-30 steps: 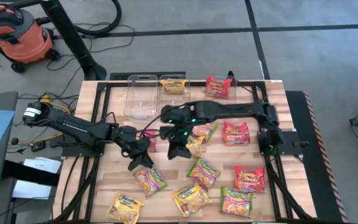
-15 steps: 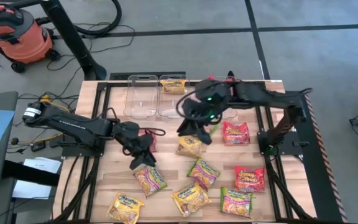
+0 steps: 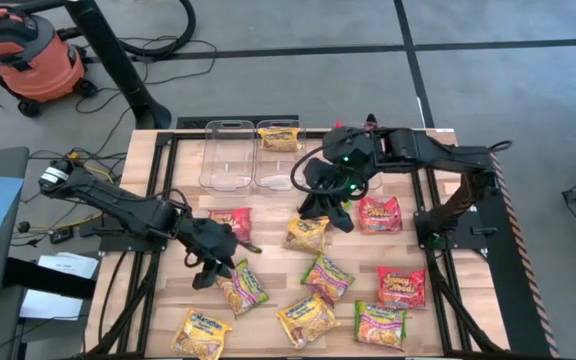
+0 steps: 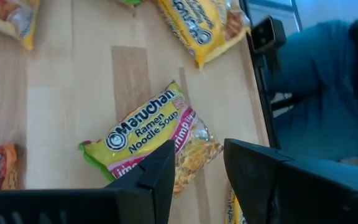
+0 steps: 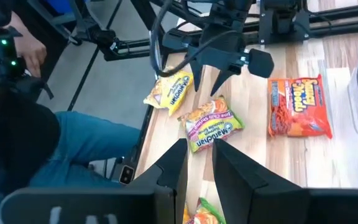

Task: Sort Maruchan noodles
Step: Put the green noodle pack into the left transparent bin

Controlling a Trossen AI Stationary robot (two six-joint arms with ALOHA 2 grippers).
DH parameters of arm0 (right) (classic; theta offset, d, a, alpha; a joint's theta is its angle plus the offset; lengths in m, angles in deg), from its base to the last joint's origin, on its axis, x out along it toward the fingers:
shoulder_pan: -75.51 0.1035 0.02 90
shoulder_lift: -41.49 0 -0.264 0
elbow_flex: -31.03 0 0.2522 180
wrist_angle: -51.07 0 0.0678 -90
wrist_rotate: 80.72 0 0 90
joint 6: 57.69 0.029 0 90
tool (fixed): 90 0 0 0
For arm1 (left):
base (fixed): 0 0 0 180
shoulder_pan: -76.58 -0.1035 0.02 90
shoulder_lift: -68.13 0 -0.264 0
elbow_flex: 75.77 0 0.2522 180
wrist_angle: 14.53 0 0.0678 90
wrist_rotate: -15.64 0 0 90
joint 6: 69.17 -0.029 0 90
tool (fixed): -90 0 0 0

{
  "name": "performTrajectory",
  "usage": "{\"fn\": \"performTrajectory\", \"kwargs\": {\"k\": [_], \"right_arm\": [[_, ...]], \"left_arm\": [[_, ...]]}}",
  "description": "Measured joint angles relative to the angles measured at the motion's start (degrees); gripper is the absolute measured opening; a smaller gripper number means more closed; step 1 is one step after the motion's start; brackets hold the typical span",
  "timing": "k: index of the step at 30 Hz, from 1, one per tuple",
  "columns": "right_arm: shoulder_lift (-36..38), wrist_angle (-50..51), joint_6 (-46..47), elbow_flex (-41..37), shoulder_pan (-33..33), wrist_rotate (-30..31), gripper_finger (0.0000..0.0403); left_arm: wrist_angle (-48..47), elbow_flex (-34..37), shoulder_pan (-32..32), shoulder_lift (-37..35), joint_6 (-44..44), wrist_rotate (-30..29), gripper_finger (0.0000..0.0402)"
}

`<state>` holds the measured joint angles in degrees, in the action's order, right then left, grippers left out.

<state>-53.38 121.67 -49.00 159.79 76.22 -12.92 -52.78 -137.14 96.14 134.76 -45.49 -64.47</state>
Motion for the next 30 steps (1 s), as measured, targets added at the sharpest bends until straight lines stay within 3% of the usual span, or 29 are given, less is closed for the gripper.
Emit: {"fn": "performTrajectory", "kwargs": {"k": [7, 15, 30], "right_arm": [[0.00, 0.16, -0.17, 0.00, 0.00, -0.01, 0.0101], [-0.04, 2.70, -2.26, 0.00, 0.00, 0.02, 0.0101], [-0.07, 2.89, -2.71, 0.00, 0.00, 0.03, 0.0101]], "left_arm": [[3.72, 0.00, 0.74, 0.00, -0.50, 0.19, 0.0138], [4.44, -0.13, 1.21, 3.30, 6.81, -6.02, 0.0157], [7.00, 0.02, 3.78, 15.91, 6.81, -3.01, 0.0148]]}}
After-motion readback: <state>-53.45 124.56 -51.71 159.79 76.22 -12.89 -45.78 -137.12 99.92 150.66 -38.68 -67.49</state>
